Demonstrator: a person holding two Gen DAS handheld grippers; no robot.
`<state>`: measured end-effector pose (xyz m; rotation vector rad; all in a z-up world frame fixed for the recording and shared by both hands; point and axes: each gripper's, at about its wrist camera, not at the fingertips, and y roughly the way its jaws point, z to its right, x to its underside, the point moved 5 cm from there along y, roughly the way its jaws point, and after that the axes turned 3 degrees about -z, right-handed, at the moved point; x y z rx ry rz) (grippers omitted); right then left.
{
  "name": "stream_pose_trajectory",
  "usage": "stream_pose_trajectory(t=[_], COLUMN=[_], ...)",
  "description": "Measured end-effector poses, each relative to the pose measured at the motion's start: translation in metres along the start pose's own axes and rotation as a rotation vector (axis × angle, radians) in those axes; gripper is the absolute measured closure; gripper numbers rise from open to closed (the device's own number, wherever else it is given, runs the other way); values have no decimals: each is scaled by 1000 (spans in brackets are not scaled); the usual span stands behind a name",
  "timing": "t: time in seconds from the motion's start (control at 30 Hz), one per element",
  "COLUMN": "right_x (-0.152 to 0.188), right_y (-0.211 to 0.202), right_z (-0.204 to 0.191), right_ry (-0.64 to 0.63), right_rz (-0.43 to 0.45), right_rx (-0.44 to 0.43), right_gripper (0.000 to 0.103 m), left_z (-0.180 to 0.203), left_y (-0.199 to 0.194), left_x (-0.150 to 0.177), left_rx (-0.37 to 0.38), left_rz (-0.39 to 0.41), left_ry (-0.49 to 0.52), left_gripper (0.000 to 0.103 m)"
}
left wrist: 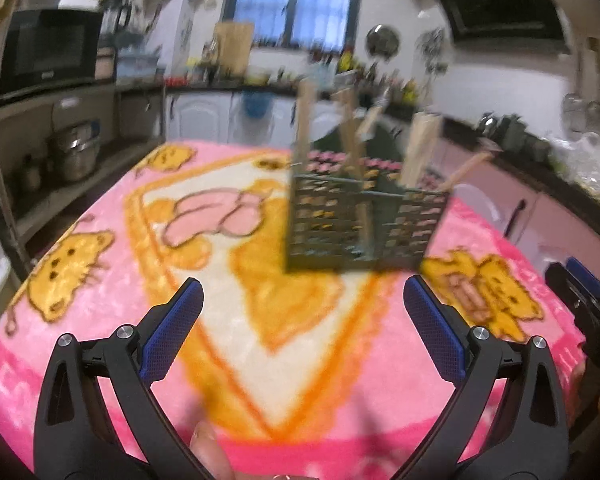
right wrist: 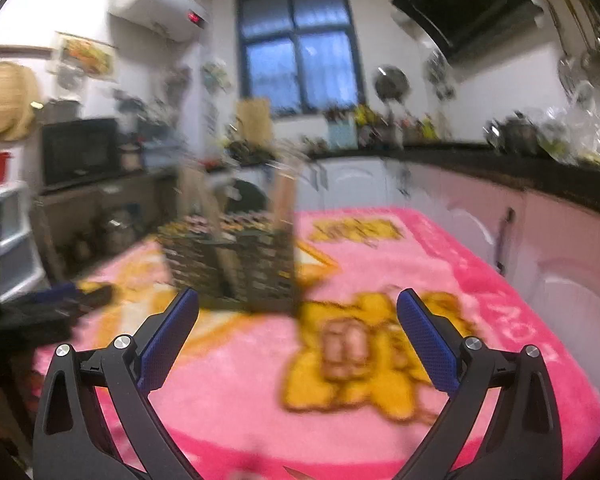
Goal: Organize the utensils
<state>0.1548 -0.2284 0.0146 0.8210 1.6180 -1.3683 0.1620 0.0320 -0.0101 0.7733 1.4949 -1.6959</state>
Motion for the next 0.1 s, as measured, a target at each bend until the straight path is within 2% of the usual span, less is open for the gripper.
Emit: stream_pose_trajectory(t=[0.07, 0.1], right_x=[-1, 0], right_y=[40, 52], right_z=[31, 45], right_ry=[-55, -56], right_rz=[-191, -237], right_rx=[149, 205], right_gripper=[7, 6], left_z=[-27, -43], left_y=[17, 31], left_x=[-11, -15], left_rx=[-47, -96], left_rz=[-80, -134], left_ry=[-5, 2], left_gripper=[11, 11])
